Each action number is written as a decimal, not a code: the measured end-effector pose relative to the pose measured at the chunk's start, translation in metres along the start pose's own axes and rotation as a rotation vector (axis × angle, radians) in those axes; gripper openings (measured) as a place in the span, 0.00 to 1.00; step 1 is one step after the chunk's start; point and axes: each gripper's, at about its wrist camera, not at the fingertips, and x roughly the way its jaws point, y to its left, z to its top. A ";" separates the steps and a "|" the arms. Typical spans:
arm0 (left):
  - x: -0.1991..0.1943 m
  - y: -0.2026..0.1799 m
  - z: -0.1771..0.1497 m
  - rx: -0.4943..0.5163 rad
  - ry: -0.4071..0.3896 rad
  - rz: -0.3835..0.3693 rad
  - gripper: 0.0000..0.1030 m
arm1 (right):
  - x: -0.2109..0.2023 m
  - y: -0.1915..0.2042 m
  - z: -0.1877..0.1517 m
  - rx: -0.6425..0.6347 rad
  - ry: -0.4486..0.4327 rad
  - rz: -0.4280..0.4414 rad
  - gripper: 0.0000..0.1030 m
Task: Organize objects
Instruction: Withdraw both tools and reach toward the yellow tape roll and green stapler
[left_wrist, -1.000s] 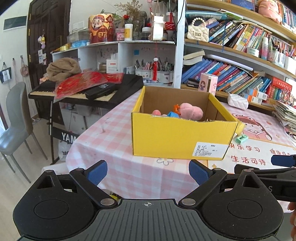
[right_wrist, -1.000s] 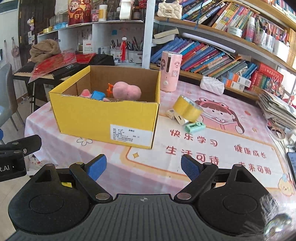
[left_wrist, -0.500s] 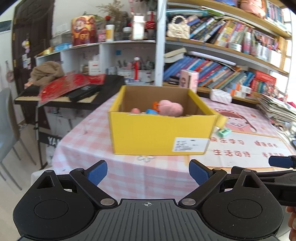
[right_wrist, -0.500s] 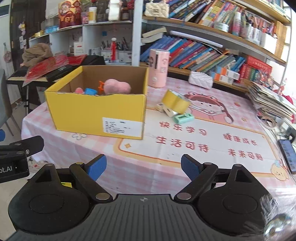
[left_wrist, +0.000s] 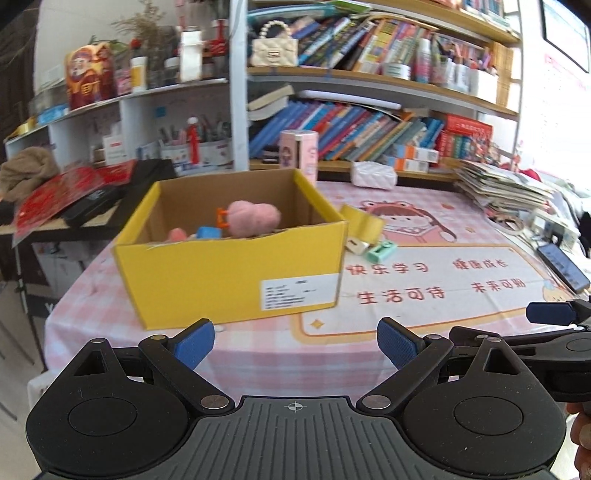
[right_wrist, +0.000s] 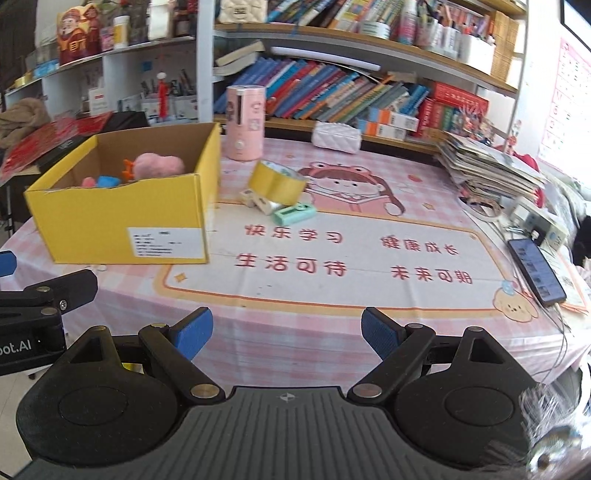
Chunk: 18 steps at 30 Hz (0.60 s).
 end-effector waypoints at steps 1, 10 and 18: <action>0.003 -0.004 0.001 0.008 0.001 -0.006 0.94 | 0.001 -0.003 0.001 0.007 0.002 -0.005 0.85; 0.030 -0.036 0.021 0.049 0.003 -0.037 0.94 | 0.023 -0.037 0.012 0.046 0.010 -0.027 0.85; 0.061 -0.064 0.042 0.056 0.001 -0.048 0.94 | 0.054 -0.073 0.039 0.058 0.014 -0.017 0.85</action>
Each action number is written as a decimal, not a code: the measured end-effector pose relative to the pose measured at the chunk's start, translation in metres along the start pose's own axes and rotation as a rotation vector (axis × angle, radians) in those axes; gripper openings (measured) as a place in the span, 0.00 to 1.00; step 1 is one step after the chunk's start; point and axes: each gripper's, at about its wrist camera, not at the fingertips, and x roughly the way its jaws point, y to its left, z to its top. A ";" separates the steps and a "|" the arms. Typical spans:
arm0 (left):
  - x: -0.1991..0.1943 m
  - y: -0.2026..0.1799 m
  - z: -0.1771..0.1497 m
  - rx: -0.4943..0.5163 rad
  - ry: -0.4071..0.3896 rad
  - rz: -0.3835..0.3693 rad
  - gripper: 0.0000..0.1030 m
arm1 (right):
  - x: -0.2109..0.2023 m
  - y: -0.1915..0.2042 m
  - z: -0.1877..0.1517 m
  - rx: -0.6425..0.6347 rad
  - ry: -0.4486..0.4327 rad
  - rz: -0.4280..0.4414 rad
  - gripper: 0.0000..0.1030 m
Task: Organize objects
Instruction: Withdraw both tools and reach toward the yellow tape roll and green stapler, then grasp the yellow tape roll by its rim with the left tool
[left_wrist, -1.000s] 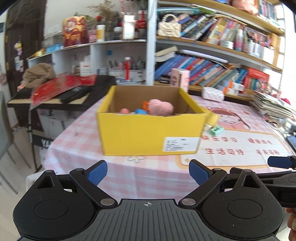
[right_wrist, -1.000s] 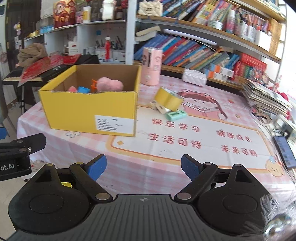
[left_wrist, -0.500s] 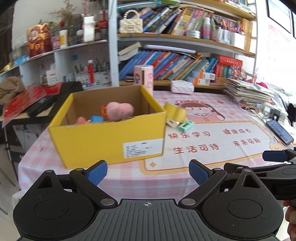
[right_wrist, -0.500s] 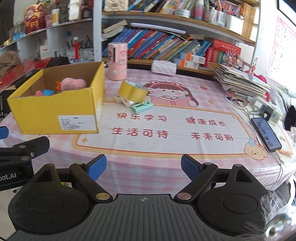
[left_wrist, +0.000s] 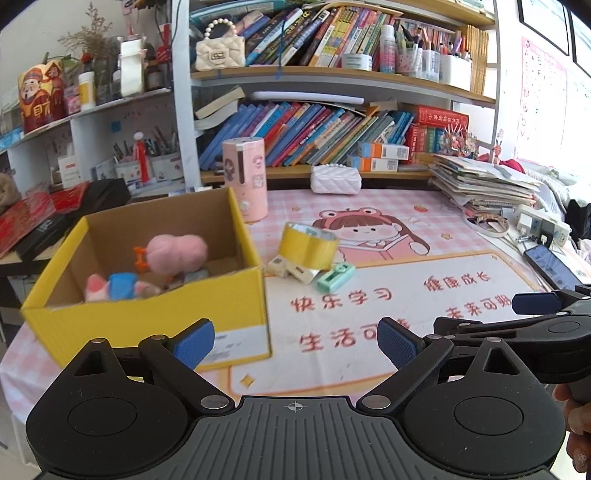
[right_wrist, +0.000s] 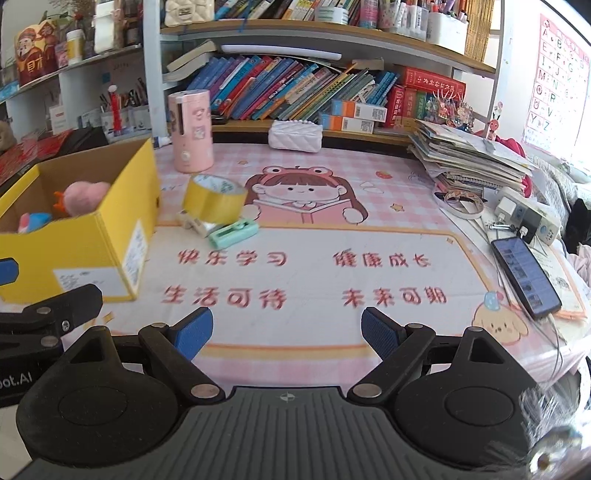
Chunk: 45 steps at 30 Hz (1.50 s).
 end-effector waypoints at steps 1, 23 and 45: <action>0.004 -0.003 0.003 -0.002 0.001 0.001 0.94 | 0.005 -0.004 0.004 0.001 0.002 0.004 0.85; 0.091 -0.059 0.044 -0.026 0.103 0.108 0.53 | 0.092 -0.073 0.074 -0.042 0.018 0.156 0.57; 0.221 -0.068 0.077 0.044 0.162 0.302 0.92 | 0.149 -0.105 0.109 -0.034 0.029 0.219 0.56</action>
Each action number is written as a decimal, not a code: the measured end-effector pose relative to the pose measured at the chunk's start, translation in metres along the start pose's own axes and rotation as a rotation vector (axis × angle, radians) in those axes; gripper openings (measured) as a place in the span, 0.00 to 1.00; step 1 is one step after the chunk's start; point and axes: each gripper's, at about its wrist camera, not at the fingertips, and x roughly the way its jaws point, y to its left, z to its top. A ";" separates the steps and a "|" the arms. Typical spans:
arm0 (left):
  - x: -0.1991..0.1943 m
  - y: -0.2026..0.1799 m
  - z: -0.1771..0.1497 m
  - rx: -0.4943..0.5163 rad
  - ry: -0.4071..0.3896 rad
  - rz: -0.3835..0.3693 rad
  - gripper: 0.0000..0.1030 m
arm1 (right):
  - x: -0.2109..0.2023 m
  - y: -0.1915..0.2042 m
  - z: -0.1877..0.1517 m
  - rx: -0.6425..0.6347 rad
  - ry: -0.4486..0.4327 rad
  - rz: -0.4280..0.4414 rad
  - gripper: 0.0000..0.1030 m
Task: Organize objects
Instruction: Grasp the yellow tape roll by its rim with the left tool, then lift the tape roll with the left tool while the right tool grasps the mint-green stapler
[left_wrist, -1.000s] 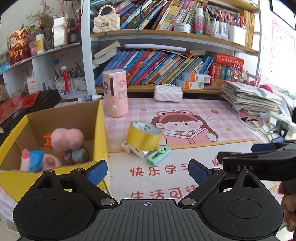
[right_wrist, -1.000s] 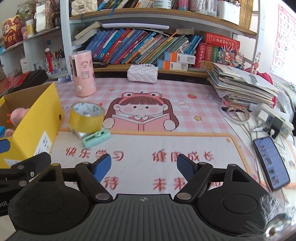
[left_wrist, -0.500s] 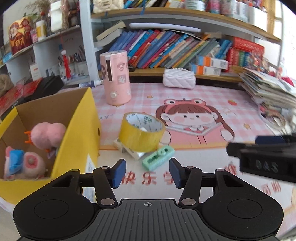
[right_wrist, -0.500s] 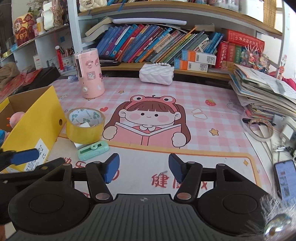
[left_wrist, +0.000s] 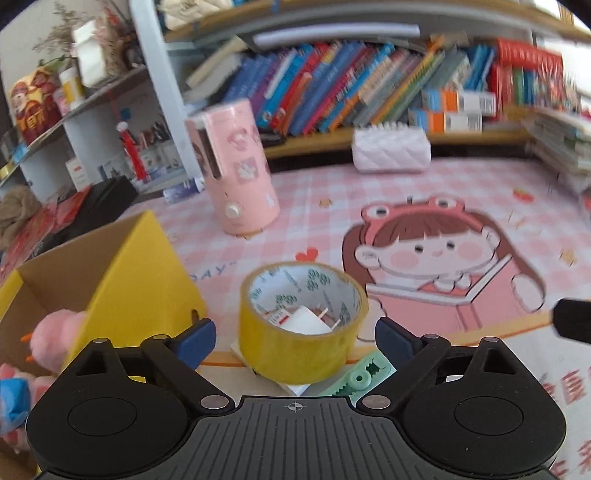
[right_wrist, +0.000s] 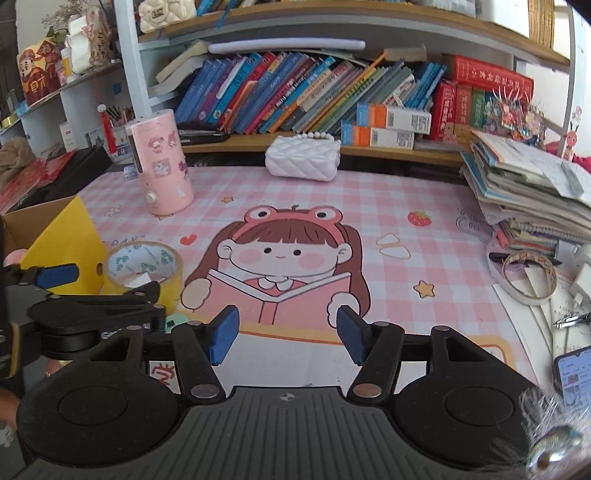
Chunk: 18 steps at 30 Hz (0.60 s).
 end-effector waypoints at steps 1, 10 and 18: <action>0.005 -0.003 0.000 0.012 0.010 0.009 0.92 | 0.001 -0.001 -0.001 0.002 0.005 -0.002 0.56; 0.028 -0.014 0.006 0.049 0.011 0.059 0.85 | 0.003 -0.012 -0.007 0.014 0.039 0.003 0.56; -0.005 0.014 0.015 -0.064 -0.049 -0.058 0.84 | 0.009 -0.006 -0.010 -0.018 0.060 0.045 0.56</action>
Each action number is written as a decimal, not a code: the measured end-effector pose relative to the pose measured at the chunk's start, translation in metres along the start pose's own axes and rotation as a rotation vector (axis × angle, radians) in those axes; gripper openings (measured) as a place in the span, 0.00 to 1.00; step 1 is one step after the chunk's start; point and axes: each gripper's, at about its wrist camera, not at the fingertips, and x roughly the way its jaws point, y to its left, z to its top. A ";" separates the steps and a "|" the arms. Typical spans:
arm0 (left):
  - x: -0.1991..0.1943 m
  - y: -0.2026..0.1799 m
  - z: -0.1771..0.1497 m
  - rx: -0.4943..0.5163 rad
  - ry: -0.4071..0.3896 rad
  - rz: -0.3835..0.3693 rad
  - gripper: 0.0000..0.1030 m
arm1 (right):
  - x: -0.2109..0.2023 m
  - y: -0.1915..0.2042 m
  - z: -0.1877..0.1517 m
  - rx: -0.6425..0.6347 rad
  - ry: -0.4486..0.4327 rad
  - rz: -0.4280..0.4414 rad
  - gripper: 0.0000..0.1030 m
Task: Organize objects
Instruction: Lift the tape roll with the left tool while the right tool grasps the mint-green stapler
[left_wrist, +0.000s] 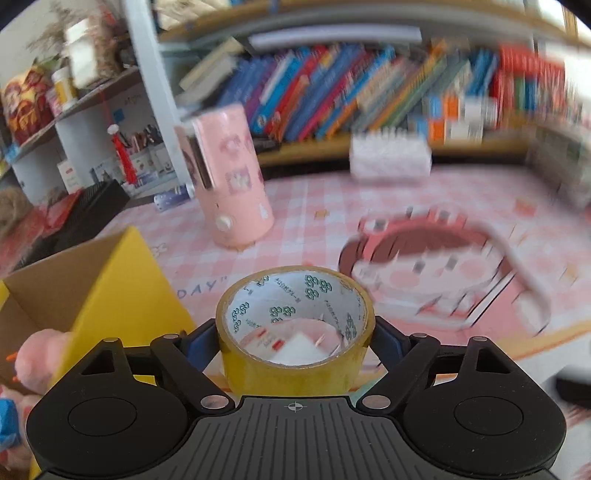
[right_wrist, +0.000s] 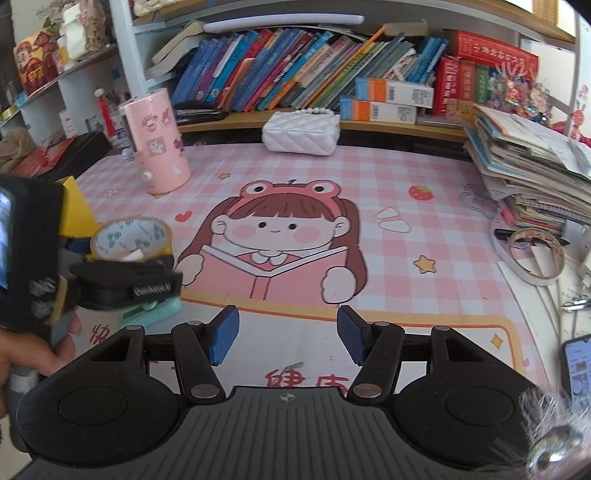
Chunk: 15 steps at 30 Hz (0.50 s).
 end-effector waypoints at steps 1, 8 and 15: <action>-0.011 0.006 0.004 -0.035 -0.020 -0.017 0.84 | 0.003 0.003 -0.001 -0.014 0.008 0.011 0.56; -0.082 0.043 0.017 -0.195 -0.154 -0.084 0.84 | 0.032 0.041 -0.007 -0.175 0.037 0.088 0.82; -0.122 0.072 0.004 -0.298 -0.174 -0.094 0.84 | 0.067 0.091 -0.008 -0.355 0.006 0.167 0.92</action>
